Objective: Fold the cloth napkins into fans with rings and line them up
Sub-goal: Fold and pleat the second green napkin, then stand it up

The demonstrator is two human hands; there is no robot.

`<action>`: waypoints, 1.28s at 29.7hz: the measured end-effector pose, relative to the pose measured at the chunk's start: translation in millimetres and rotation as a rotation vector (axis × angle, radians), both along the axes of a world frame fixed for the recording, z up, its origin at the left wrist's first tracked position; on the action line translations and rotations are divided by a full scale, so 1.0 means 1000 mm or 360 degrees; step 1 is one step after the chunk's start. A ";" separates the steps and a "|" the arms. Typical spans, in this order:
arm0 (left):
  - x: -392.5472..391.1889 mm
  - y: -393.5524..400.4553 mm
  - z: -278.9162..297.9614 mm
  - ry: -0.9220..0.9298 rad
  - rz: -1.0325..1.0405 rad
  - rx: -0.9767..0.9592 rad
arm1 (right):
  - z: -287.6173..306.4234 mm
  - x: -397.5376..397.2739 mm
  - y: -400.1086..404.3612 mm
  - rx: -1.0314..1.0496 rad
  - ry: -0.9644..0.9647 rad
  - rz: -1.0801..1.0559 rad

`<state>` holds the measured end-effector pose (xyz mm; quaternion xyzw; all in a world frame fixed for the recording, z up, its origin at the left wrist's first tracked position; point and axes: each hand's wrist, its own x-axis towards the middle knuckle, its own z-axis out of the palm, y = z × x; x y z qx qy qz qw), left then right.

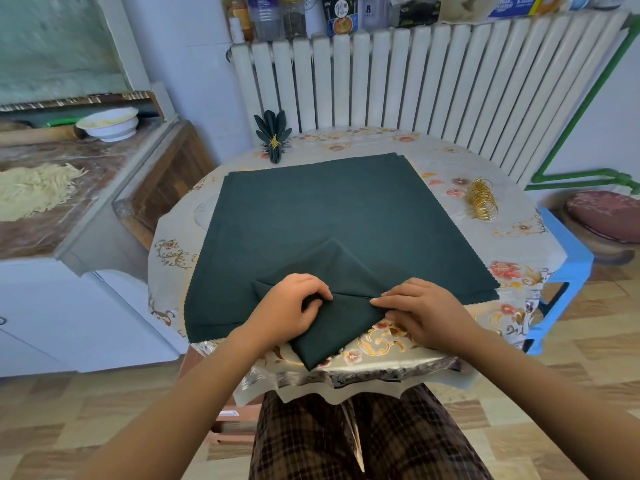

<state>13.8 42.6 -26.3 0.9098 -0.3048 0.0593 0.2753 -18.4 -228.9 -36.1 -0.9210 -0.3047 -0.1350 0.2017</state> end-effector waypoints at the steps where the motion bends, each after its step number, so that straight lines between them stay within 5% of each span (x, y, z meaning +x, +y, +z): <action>1: -0.002 0.001 0.005 0.0064 -0.0040 0.0036 | 0.003 0.001 0.000 -0.0010 0.0013 0.0010; 13: -0.018 0.023 0.039 0.0970 -0.0306 0.0396 | 0.011 0.005 0.015 0.0016 0.0177 -0.0299; 16: -0.024 0.021 0.034 0.0845 -0.0220 0.0488 | 0.016 0.011 0.018 -0.0036 0.0292 -0.0359; 22: -0.036 0.004 0.022 0.0768 0.0517 -0.0367 | 0.019 0.007 0.021 0.0090 0.0398 -0.0458; 28: -0.030 -0.009 0.006 0.0382 0.0765 -0.0215 | 0.008 0.000 0.033 0.0435 0.0370 -0.0704; 38: -0.022 -0.018 -0.012 0.0054 0.0932 -0.0009 | -0.001 0.000 0.039 0.0353 0.0193 -0.0695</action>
